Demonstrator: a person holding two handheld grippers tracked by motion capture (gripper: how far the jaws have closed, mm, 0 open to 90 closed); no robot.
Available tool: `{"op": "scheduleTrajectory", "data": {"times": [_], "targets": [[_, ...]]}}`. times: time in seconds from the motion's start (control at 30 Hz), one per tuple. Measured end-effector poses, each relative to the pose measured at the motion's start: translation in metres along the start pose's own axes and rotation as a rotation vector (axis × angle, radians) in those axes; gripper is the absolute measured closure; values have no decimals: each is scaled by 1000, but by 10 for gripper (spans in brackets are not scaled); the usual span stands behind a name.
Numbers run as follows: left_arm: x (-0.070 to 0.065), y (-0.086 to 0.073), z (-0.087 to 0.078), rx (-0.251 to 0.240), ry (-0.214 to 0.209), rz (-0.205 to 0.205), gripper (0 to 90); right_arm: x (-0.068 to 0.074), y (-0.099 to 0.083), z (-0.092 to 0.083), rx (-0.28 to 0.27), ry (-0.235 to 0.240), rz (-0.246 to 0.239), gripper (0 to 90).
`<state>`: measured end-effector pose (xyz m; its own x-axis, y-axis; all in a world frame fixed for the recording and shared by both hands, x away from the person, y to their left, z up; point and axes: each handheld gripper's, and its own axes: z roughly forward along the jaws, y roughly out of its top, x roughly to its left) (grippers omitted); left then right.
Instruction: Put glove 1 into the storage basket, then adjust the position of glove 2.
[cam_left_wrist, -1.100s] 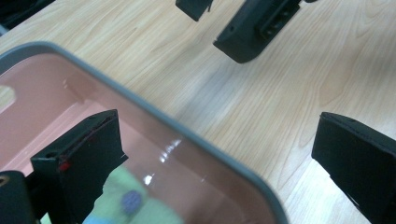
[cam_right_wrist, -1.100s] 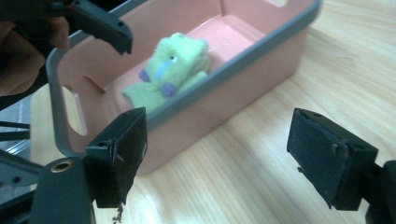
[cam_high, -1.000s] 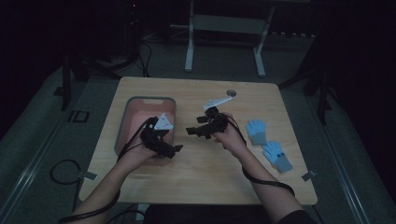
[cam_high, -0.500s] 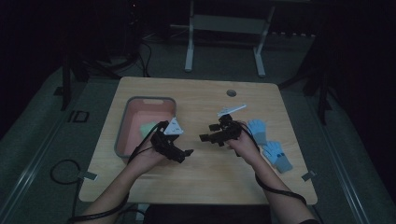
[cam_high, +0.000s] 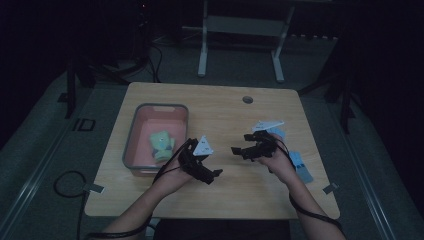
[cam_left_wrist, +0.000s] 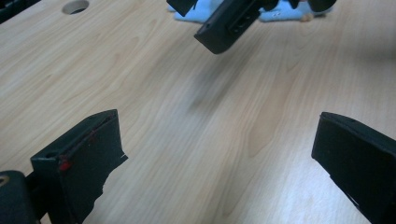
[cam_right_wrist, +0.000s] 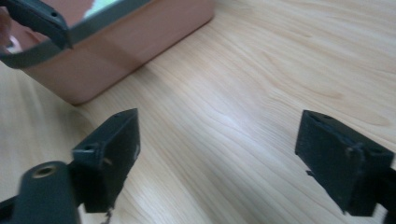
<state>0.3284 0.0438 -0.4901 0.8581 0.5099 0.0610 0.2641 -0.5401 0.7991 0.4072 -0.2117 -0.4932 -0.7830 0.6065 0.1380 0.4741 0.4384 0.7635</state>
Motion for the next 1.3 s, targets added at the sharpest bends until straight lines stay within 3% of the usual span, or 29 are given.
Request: {"op": "scheduleTrajectory", "data": {"times": [0.2,0.4,0.67,0.7,0.97,1.1,1.3], "targets": [[-13,-2,10,-15,-30,9,20,-11,-13,-18,-21,-38,-3,286],[-22,-8,23,-4,-61,10,21,-25,-26,-32,-28,-75,39,282],[-28,-19,34,-14,-87,5,20,-48,-42,-51,-45,-169,59,365],[-29,-20,35,-17,-88,4,20,-55,-45,-56,-38,-189,69,416],[-33,-34,39,-35,-77,-1,20,-89,-52,-78,-30,-314,107,477],[-36,-41,41,-36,-94,-12,20,-106,-55,-80,-9,-347,132,539],[-38,-47,41,-38,-89,-16,20,-121,-61,-67,39,-337,162,575]]}}
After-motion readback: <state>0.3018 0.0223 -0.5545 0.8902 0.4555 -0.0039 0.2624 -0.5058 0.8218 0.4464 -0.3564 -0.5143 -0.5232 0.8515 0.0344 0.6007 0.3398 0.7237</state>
